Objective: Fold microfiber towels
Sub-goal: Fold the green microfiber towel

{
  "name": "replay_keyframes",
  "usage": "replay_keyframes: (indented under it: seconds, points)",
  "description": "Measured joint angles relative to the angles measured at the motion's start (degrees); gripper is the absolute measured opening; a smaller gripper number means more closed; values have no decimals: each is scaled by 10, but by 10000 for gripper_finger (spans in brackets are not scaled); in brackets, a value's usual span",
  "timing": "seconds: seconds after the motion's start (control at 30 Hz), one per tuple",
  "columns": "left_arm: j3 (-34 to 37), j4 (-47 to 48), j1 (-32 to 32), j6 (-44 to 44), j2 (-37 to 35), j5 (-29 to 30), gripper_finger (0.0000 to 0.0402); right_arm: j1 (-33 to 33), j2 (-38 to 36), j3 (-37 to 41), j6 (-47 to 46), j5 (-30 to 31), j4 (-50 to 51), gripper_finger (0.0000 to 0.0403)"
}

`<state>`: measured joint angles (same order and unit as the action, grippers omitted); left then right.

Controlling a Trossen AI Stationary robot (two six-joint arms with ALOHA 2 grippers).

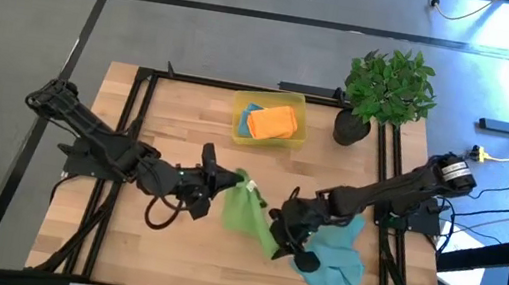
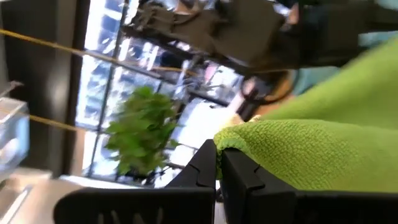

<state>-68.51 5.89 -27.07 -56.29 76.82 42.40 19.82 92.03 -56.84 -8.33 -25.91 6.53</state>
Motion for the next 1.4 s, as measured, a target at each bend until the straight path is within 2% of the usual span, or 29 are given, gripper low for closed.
replay_keyframes:
  seconds: [0.07, 0.23, 0.33, 0.43, 0.63, 0.77, 0.93, 1.1, 1.2, 1.3, 1.4]
  points:
    - [0, 30, -2, 19, 0, -21, 0, 6, -10, 0, 11, 13, 18, 10]
    - [0, 123, 5, 139, 1, -87, 3, 9, -42, 0, -5, 92, 79, 10]
    - [0, 179, 15, 228, 1, -113, 23, 9, -58, 0, -5, 161, 132, 5]
    - [0, 218, 24, 282, 1, -120, 55, 1, -73, 0, -8, 220, 164, 6]
    - [0, 226, 50, 337, 1, -121, 117, -25, -96, 0, -7, 240, 175, 6]
    - [-9, 242, 62, 356, 2, -112, 139, -34, -106, -1, -5, 273, 189, 6]
    - [-94, 325, 57, 395, 1, -69, 140, -37, -109, -38, -1, 393, 254, 6]
    - [-134, 344, 49, 471, 1, -115, 141, -18, -109, -76, 10, 567, 294, 6]
    - [-126, 350, 49, 526, 1, -165, 140, 2, -109, -99, 27, 619, 307, 6]
    - [-84, 350, 56, 590, 1, -204, 142, 14, -109, -116, 27, 623, 315, 6]
    - [-20, 346, 66, 629, 2, -204, 142, 22, -109, -117, 27, 623, 318, 6]
